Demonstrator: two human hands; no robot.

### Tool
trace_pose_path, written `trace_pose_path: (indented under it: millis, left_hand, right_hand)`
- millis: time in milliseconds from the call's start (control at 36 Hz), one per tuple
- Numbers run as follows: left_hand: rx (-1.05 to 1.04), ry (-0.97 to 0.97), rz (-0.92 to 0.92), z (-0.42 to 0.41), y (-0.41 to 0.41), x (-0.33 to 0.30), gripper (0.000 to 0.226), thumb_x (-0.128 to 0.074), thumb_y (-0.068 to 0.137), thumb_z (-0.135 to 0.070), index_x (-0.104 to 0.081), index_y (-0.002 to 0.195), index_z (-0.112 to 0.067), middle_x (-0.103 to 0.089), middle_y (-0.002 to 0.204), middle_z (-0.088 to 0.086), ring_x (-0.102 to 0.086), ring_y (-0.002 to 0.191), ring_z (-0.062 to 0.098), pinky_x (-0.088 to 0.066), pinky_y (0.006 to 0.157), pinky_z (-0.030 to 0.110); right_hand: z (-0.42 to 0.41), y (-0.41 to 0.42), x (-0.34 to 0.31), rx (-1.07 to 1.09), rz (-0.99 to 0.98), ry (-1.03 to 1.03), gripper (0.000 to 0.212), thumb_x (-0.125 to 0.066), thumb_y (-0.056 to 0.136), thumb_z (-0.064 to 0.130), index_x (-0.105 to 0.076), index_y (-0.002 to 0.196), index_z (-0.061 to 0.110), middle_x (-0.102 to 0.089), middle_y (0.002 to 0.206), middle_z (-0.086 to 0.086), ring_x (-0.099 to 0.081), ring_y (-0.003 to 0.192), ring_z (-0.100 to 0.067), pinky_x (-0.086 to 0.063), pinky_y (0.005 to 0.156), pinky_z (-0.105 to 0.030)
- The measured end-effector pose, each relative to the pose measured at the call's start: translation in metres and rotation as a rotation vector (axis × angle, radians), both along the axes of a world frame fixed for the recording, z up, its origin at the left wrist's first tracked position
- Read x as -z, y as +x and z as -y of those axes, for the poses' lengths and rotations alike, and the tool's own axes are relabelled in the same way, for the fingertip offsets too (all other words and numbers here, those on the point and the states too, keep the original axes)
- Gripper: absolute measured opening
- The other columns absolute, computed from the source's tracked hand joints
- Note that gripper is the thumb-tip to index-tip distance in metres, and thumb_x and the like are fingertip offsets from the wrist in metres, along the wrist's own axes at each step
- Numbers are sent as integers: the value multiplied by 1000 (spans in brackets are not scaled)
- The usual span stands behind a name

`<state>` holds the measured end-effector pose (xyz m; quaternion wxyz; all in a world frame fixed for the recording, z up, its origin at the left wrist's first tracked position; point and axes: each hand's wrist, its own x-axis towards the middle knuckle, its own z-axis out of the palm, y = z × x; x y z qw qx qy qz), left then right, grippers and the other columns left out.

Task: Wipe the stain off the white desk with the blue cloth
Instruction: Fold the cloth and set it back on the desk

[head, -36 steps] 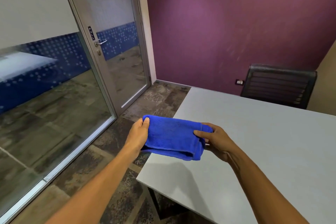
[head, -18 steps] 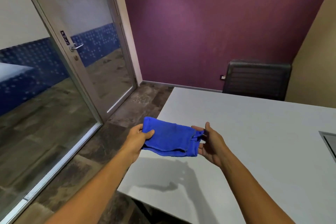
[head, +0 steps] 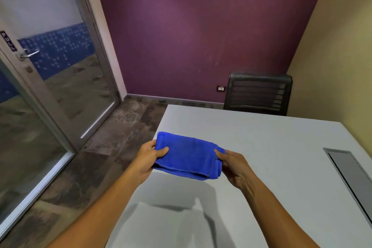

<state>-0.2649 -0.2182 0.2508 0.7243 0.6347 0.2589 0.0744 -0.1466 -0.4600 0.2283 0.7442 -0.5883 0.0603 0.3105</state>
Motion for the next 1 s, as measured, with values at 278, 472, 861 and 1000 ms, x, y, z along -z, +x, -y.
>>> trace_pose_path:
  millis: [278, 472, 861, 1000]
  left_hand:
    - [-32, -33, -78, -45, 75, 26, 25, -66, 89, -4, -61, 113, -6, -73, 107, 13, -70, 99, 30, -55, 92, 47]
    - [-93, 2, -155, -80, 125, 44, 29, -69, 87, -6, -56, 112, 0, -69, 110, 18, -68, 99, 33, -55, 91, 49]
    - [-61, 14, -267, -148, 209, 100, 42, -67, 88, -4, -52, 126, -12, -65, 118, 10, -65, 105, 29, -57, 85, 41]
    - [18, 99, -329, -159, 240, 140, 22, -65, 89, -6, -65, 111, -9, -70, 110, 11, -68, 98, 29, -57, 89, 47]
  right_hand:
    - [-77, 56, 26, 223, 73, -245, 28, -53, 92, 6, -55, 105, 31, -67, 82, -8, -57, 61, -20, -48, 49, -27]
    - [-132, 95, 52, 362, 92, -336, 24, -59, 93, 28, -60, 75, 11, -63, 72, -2, -55, 65, -22, -48, 57, -32]
    - [-195, 158, 96, 304, 209, -593, 50, -72, 89, 13, -57, 136, 12, -63, 125, -4, -61, 116, -30, -50, 102, -45]
    - [-211, 187, 119, 285, 193, -681, 14, -63, 91, 11, -76, 90, 16, -75, 88, -2, -70, 84, -25, -59, 82, -44]
